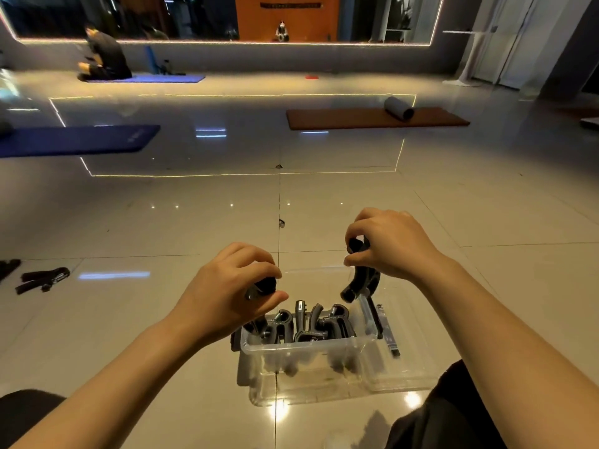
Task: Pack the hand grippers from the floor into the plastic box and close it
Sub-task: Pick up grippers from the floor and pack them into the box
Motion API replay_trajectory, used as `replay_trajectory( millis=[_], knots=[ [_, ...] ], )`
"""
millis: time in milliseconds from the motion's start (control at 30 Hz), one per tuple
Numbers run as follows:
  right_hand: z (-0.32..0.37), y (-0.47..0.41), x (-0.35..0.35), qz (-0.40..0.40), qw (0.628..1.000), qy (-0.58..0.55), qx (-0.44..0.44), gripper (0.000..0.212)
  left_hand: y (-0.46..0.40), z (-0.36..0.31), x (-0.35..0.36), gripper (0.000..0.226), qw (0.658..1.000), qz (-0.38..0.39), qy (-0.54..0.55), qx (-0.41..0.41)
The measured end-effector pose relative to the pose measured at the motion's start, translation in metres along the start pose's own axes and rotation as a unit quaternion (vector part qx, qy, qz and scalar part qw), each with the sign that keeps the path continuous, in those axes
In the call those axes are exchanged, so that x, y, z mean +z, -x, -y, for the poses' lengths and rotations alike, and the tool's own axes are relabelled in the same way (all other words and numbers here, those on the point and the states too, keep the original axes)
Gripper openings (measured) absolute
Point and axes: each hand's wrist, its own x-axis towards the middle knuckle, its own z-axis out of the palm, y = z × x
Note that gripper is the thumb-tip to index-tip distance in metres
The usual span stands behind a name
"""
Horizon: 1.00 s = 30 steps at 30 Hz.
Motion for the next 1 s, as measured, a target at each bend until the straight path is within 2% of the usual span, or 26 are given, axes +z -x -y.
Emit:
replay_trajectory(
  millis=[267, 367, 500, 600, 700, 833, 933, 1000],
  knots=[
    [0.021, 0.003, -0.007, -0.039, 0.996, -0.071, -0.028, 0.037, -0.011, -0.001, -0.029, 0.044, 1.0, -0.017, -0.001, 0.019],
    [0.028, 0.002, -0.006, -0.036, 0.996, -0.074, -0.035, 0.032, -0.006, 0.012, -0.027, 0.047, 0.999, -0.021, 0.034, -0.013],
    [0.035, -0.002, 0.006, -0.015, 0.996, -0.081, -0.036, 0.03, 0.009, 0.026, -0.009, 0.057, 0.991, -0.029, 0.087, -0.101],
    [0.038, -0.006, 0.01, -0.005, 0.995, -0.1, -0.018, 0.03, 0.008, 0.027, -0.005, 0.048, 0.989, -0.024, 0.099, -0.11],
    [0.042, -0.016, 0.001, -0.027, 0.988, -0.151, -0.016, 0.03, 0.003, 0.031, -0.009, 0.045, 0.982, -0.033, 0.134, -0.13],
    [0.05, -0.047, -0.018, -0.044, 0.98, -0.192, -0.037, 0.03, -0.014, 0.039, -0.009, 0.033, 0.972, 0.008, 0.178, -0.153],
    [0.045, -0.068, -0.009, -0.02, 0.984, -0.171, -0.038, 0.03, -0.031, 0.043, -0.001, 0.028, 0.971, 0.025, 0.176, -0.158],
    [0.04, -0.079, 0.01, 0.001, 0.977, -0.213, -0.02, 0.031, -0.038, 0.048, 0.005, 0.032, 0.976, 0.051, 0.155, -0.144]
  ],
)
